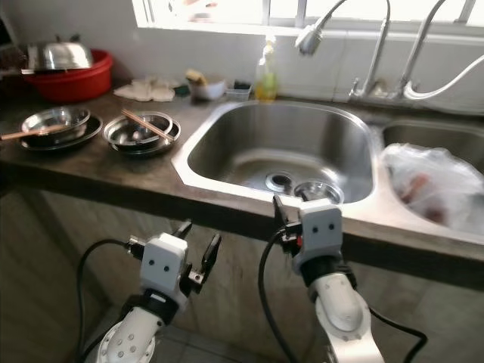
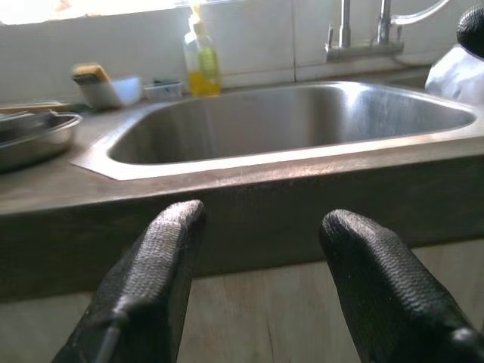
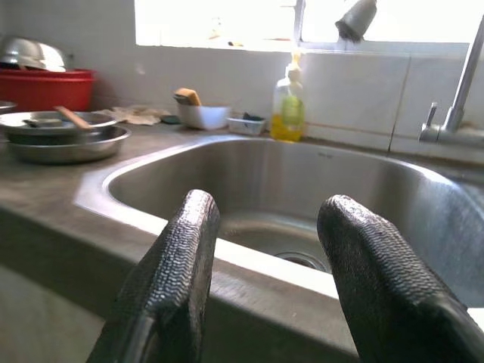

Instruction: Kitchen organization

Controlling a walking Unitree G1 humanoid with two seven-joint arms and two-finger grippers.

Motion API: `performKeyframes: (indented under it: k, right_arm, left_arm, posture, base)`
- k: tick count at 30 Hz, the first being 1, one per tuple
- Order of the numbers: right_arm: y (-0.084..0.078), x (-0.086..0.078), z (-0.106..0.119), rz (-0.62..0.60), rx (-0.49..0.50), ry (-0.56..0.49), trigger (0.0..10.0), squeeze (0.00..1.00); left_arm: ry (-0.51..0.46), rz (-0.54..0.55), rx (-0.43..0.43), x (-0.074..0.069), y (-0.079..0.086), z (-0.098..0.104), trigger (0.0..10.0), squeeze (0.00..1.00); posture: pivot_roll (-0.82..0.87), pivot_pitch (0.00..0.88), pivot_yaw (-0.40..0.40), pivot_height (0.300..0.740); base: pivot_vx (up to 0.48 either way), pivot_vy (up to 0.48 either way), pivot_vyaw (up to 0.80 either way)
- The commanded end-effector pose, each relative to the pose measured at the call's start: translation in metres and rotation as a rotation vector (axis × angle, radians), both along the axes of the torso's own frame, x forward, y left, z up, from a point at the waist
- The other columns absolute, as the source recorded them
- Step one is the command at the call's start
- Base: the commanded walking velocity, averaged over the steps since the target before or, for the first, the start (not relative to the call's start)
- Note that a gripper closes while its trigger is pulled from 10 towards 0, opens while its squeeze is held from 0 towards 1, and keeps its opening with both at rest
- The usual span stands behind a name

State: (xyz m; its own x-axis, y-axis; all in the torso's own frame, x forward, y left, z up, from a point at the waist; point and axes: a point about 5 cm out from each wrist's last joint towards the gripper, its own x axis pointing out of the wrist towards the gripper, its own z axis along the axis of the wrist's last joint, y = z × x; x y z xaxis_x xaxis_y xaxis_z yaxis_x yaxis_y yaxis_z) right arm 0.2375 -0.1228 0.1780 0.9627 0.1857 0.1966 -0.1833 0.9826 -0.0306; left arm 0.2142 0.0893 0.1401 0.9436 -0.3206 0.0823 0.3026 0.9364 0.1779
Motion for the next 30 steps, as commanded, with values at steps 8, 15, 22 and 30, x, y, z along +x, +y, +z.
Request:
performKeyframes:
  k: [8,15,22,30]
  right_arm:
    - [-0.001,-0.001,-0.001,-0.005,-0.013,0.003,10.0,0.0]
    - [-0.001,-0.003,-0.005,-0.003,-0.024,0.021,10.0,0.0]
    - [0.001,-0.005,-0.009,0.004,-0.028,0.04,10.0,0.0]
    - [0.002,-0.005,-0.01,0.014,-0.043,0.038,10.0,0.0]
  left_arm:
    - [-0.003,-0.005,-0.001,-0.001,-0.003,0.001,10.0,0.0]
    - [0.0,-0.002,0.003,-0.002,-0.003,0.001,10.0,0.0]
    - [0.004,0.007,0.0,-0.003,-0.002,0.002,10.0,0.0]
    - [0.002,0.016,0.015,-0.002,-0.002,0.002,10.0,0.0]
  posture:
    - [0.14,0.055,-0.022,0.74]
    - [0.14,0.063,-0.024,0.74]
    - [0.14,0.067,-0.025,0.74]
    - [0.14,0.073,-0.025,0.74]
  base:
    - [-0.105,0.0,0.0]
    - [-0.213,0.0,0.0]
    - [0.0,0.0,0.0]
    - [0.0,0.0,0.0]
